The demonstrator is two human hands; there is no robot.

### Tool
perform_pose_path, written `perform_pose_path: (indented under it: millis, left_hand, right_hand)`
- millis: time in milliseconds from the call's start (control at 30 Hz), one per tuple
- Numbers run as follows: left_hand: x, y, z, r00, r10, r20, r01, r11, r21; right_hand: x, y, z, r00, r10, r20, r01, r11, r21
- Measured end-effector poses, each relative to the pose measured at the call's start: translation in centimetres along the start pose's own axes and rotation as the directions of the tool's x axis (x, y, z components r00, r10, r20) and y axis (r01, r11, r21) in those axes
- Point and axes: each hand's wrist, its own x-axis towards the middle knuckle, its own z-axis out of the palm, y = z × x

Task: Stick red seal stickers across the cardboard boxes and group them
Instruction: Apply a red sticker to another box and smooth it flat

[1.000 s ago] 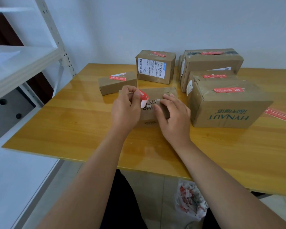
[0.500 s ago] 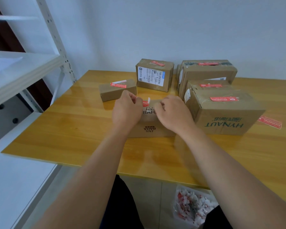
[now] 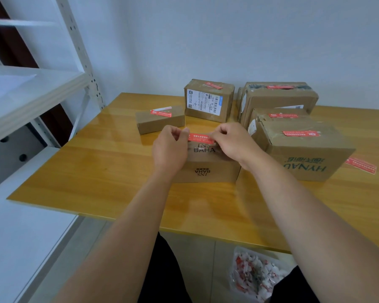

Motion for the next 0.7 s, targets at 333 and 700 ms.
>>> perform_pose_path:
  millis: [333, 700]
  left_hand:
    - [0.4, 0.05, -0.58, 0.999, -0.011, 0.039, 0.016, 0.99, -0.14]
    - [0.39, 0.13, -0.6, 0.997, -0.036, 0.072, 0.049, 0.981, -0.188]
  right_hand:
    - [0.1, 0.68, -0.79, 0.999, -0.002, -0.051, 0.009, 0.99, 0.143]
    - [0.14, 0.7, -0.54, 0.997, 0.024, -0.069, -0.014, 0.99, 0.139]
